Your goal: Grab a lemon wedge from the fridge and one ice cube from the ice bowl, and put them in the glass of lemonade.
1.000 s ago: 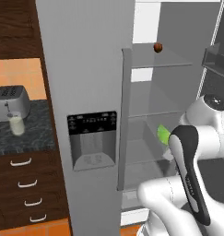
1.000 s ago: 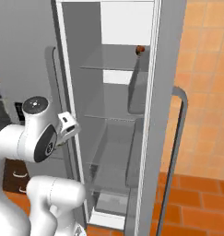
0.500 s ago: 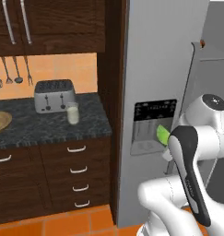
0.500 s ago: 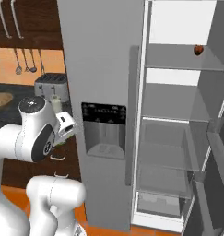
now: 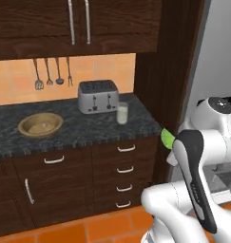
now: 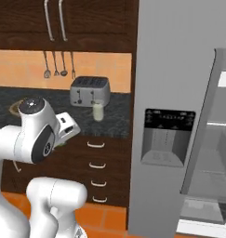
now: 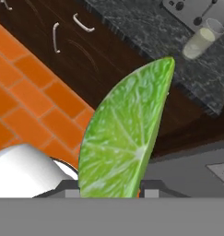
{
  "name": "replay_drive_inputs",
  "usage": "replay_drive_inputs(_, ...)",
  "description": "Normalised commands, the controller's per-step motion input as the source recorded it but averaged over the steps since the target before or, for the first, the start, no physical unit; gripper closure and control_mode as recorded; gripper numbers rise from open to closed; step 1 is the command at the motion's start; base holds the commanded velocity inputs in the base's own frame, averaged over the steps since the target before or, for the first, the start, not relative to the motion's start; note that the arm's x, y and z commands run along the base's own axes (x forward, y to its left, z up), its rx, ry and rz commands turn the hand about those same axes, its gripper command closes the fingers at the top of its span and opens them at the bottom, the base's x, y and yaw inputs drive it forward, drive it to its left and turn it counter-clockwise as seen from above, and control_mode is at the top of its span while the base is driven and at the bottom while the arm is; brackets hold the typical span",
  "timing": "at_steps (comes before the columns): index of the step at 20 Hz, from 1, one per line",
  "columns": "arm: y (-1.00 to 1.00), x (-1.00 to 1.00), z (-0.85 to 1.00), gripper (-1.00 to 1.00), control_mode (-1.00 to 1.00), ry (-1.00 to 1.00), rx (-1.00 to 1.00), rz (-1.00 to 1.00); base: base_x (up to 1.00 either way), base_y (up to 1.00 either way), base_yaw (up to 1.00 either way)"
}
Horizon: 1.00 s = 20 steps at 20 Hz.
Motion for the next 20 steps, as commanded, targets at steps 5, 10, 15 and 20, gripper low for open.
replay_drive_inputs(5,0.00,0.00,0.00,1.00,1.00,0.00,0.00,0.00,0.57,0.53,-0.08)
replay_drive_inputs(10,0.00,0.00,0.00,1.00,1.00,0.00,0.00,0.00,0.59,0.00,0.00)
replay_drive_inputs(15,0.00,0.00,0.00,1.00,1.00,0.00,0.00,0.00,0.40,0.08,-0.10)
replay_drive_inputs(20,0.00,0.00,0.00,1.00,1.00,0.00,0.00,0.00,0.58,0.29,-0.22)
